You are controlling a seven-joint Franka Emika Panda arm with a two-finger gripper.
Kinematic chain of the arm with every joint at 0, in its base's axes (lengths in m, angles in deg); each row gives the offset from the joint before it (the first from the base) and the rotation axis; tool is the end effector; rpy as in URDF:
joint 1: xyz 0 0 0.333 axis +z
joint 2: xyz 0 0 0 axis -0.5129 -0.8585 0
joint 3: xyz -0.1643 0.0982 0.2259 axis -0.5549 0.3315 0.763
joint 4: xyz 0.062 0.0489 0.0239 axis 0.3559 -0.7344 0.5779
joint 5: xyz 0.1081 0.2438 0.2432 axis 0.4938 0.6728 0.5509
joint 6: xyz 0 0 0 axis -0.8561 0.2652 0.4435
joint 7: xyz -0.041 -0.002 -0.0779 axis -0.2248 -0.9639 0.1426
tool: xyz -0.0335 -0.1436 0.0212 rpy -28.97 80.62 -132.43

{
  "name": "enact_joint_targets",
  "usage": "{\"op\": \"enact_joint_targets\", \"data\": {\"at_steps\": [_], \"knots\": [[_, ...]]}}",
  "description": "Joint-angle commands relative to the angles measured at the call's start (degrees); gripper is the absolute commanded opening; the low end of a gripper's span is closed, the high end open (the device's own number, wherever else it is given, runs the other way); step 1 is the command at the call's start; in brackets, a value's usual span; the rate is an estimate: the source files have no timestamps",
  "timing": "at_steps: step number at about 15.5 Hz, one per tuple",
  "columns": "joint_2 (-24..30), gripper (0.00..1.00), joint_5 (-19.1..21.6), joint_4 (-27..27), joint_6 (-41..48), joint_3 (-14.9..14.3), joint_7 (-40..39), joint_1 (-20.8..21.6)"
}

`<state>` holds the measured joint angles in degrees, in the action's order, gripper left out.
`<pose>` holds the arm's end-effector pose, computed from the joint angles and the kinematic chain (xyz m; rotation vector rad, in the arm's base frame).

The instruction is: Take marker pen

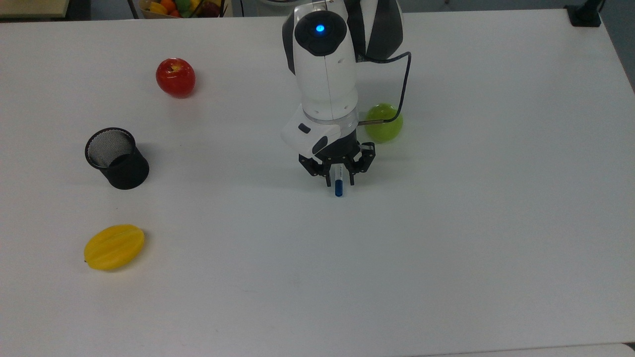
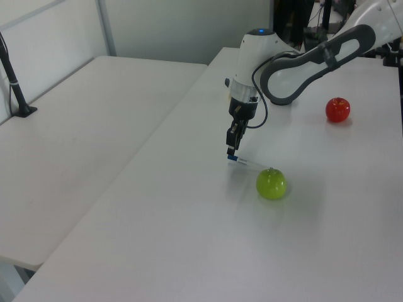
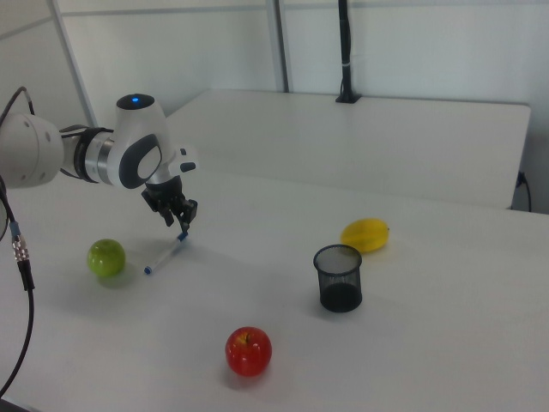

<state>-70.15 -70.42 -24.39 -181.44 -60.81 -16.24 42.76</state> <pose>0.6545 0.1702 0.3015 -2.9944 -0.1243 -0.2783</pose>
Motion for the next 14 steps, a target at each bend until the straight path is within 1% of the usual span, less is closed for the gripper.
{"op": "enact_joint_targets", "data": {"at_steps": [1, 2, 3, 6, 8, 9, 11, 14], "knots": [[-0.4, 0.76, -1.7, 1.0, 1.0, -0.2, -0.9, 0.5], [-0.4, 0.86, -2.4, 1.0, 1.0, -0.2, -0.9, 0.5], [-0.1, 1.0, -3.0, 1.0, 1.1, -0.2, -0.8, 0.5], [1.1, 1.0, -3.5, 1.0, 1.4, -0.1, -0.6, 0.5], [4.3, 1.0, -3.3, 0.5, 2.3, -0.1, -0.3, 0.2], [6.1, 1.0, -3.2, 0.4, 4.3, -0.1, -0.3, 0.1], [10.4, 1.0, -2.8, 0.4, 12.0, -0.1, 0.6, -0.6], [17.8, 1.0, -2.7, 0.4, 22.9, -0.1, 4.3, -2.0]]}}
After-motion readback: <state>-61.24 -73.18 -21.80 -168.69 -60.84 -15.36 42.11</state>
